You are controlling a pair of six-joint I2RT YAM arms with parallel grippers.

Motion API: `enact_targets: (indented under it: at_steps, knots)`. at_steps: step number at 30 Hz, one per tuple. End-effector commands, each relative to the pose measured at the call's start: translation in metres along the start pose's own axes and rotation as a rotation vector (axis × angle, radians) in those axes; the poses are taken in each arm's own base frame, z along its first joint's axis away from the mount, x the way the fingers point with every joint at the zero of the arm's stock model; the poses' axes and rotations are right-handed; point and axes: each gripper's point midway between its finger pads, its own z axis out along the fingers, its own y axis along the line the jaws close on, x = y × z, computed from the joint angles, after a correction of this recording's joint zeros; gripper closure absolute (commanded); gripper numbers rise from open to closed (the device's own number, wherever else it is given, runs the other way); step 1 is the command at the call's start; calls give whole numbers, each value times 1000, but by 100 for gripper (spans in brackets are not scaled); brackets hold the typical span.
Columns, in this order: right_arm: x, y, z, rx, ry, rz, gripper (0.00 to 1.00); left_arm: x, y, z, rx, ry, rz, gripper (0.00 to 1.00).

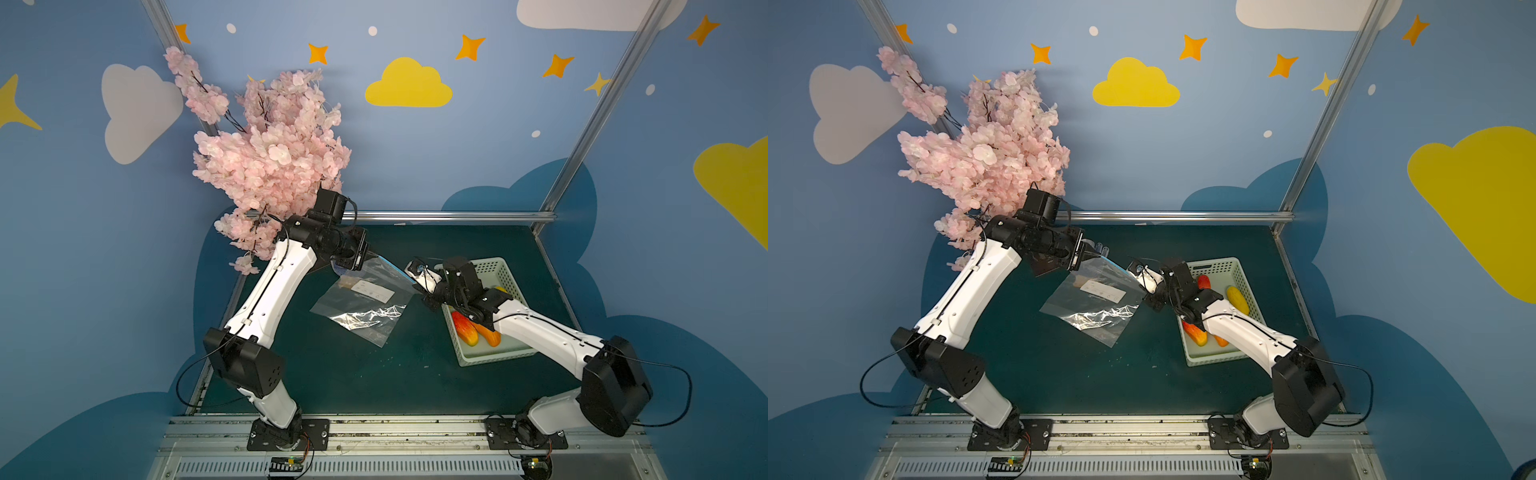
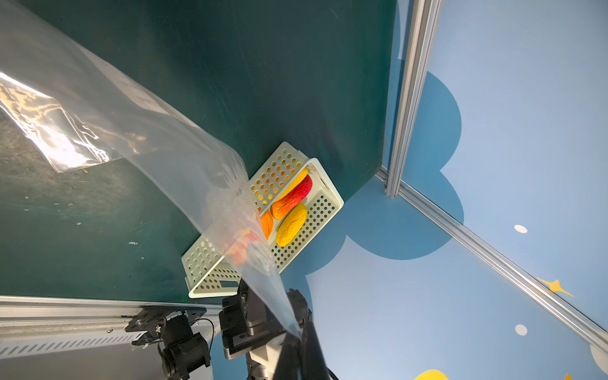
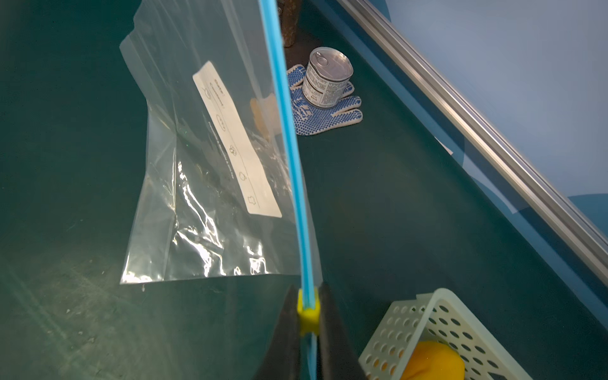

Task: Place the mango in a zip-top bag and seal the zipper
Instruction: Unzip the zipper on the zipper food storage bag.

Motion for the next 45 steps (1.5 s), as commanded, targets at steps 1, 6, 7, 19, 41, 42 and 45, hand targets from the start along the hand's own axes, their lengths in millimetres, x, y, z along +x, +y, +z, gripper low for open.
enact_targets:
  at_steps: [1, 6, 7, 19, 41, 42, 45]
  knots:
    - [41, 4, -7, -13, 154, 43, 100, -9, -8, -9, 25, -37, 20, 97]
    - [45, 4, -8, -22, 172, 54, 100, -9, -9, -8, 24, -36, 24, 97]
    - [48, 4, -8, -22, 179, 59, 100, -9, -9, -9, 25, -38, 24, 97]
    - [70, 2, -14, -30, 211, 108, 100, -8, -14, -9, 29, -31, 45, 97]
    - [84, 5, -18, -43, 234, 128, 100, -7, -18, -8, 36, -21, 56, 97]
    - [84, 5, -18, -42, 236, 128, 100, -7, -18, -8, 37, -21, 55, 97]
    - [89, 5, -19, -43, 242, 134, 100, -7, -19, -8, 42, -21, 58, 97]
